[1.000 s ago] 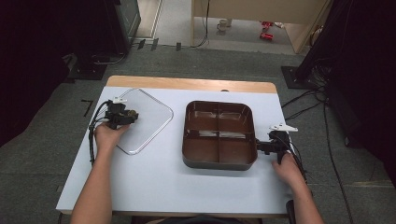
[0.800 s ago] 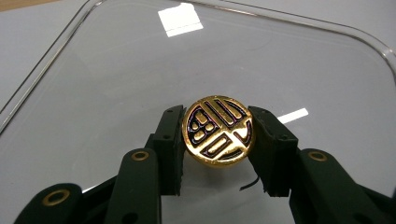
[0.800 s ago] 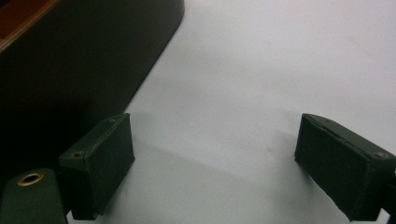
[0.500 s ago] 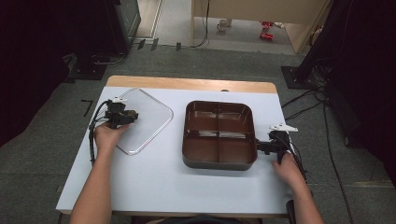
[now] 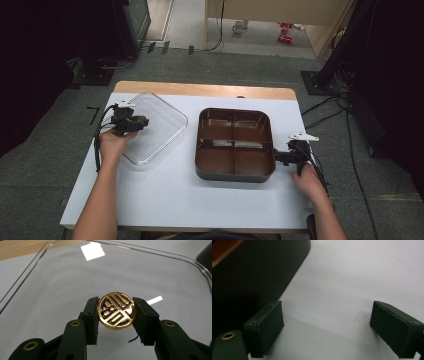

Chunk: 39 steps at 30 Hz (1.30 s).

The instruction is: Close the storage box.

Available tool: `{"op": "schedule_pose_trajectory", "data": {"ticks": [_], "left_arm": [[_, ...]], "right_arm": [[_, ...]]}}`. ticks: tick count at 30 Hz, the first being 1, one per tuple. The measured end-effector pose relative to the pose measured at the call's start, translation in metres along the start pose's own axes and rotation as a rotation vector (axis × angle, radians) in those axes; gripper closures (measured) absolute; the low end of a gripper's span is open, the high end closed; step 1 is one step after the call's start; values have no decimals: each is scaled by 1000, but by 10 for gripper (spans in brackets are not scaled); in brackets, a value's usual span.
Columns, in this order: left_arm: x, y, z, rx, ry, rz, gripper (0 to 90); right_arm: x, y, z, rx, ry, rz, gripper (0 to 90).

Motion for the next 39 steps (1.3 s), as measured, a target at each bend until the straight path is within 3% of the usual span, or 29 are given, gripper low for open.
{"op": "schedule_pose_trajectory", "data": {"ticks": [6, 15, 27, 34, 39], "left_arm": [[-5, -17, 5, -3, 30, 16, 592], [-16, -37, 22, 39, 69, 47, 592], [-38, -56, 72, 128, 205, 109, 592], [-43, -47, 106, 190, 301, 111, 593], [-48, -41, 127, 249, 341, 109, 592]], "right_arm": [[0, 0, 0, 0, 0, 0, 110], [0, 0, 0, 0, 0, 0, 110], [0, 0, 0, 0, 0, 0, 110], [0, 0, 0, 0, 0, 0, 110], [0, 0, 0, 0, 0, -1, 110]]}}
Point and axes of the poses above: each handheld gripper's, and its own axes: y roughly forward along the jaws, x roughly out of its underside, z roughly to its right, the point moved 4 cm from there along y, roughly forward along the jaws, and after that the axes turned 13 degrees about -z, right-handed, at the moved point
